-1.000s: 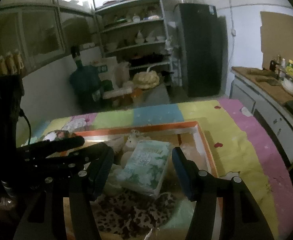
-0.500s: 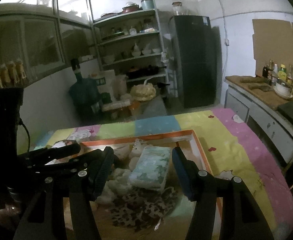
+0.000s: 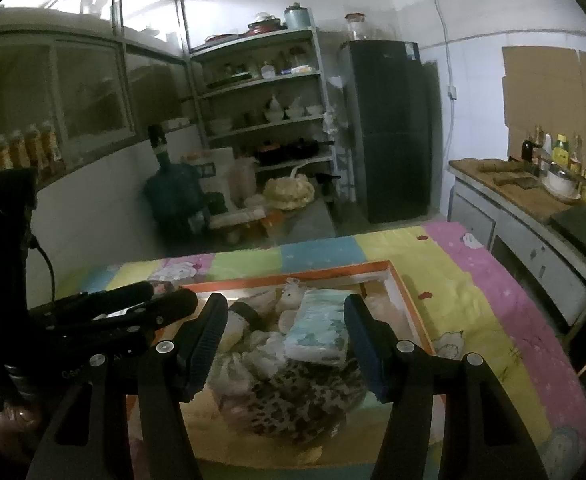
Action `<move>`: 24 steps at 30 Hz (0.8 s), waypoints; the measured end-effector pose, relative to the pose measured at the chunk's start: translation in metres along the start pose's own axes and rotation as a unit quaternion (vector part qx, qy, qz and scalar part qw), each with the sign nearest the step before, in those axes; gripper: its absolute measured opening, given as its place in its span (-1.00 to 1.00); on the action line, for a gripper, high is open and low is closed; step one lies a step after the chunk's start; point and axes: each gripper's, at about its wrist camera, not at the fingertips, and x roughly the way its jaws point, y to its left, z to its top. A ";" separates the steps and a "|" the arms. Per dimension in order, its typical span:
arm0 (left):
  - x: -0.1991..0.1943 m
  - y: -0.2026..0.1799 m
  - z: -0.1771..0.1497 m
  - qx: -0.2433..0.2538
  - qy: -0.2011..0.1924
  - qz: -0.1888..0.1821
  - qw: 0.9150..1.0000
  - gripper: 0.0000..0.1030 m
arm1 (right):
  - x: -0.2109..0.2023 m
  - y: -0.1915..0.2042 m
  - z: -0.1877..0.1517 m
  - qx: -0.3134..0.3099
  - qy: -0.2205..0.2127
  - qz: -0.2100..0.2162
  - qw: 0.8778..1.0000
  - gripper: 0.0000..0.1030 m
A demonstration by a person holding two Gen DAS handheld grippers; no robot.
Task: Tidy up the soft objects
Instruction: 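Withdraw both tools from the box back over the remaining items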
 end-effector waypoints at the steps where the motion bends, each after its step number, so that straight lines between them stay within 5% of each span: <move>1: -0.003 0.000 0.000 0.001 -0.002 0.000 1.000 0.22 | -0.002 0.002 0.000 -0.001 -0.002 0.001 1.000 0.22; 24: -0.059 0.016 -0.010 0.005 -0.042 0.023 0.999 0.22 | -0.031 0.052 -0.006 -0.023 -0.020 0.014 0.999 0.22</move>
